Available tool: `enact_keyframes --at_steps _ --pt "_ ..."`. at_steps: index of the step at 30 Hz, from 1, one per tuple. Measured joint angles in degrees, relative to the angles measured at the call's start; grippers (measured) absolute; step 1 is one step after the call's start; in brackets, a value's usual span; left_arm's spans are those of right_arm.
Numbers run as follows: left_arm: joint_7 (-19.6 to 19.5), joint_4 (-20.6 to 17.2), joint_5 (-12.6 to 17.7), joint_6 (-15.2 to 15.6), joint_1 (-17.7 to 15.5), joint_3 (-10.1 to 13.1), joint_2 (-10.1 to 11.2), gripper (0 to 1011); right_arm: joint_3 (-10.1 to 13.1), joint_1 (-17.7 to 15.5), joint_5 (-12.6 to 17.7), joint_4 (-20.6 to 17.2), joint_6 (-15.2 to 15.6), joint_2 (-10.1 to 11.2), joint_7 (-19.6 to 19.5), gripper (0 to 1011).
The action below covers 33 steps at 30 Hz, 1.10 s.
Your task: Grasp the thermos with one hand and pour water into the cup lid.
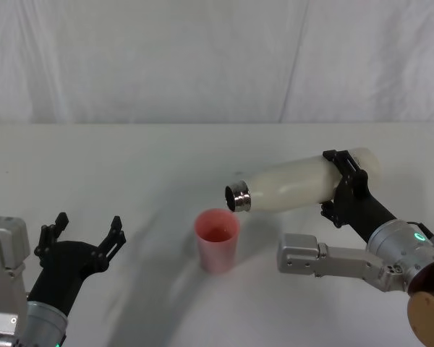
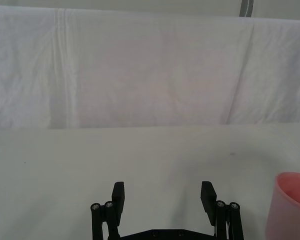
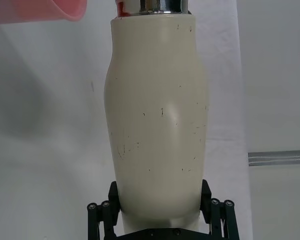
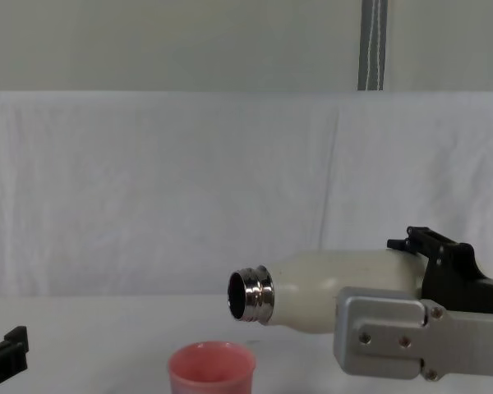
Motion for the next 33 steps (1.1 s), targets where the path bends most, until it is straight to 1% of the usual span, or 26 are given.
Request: enact_keyframes --at_steps 33 --pt "0.0 0.0 0.0 0.0 0.0 0.0 0.0 1001 -0.4 0.2 -0.4 0.0 -0.1 0.3 0.1 948"
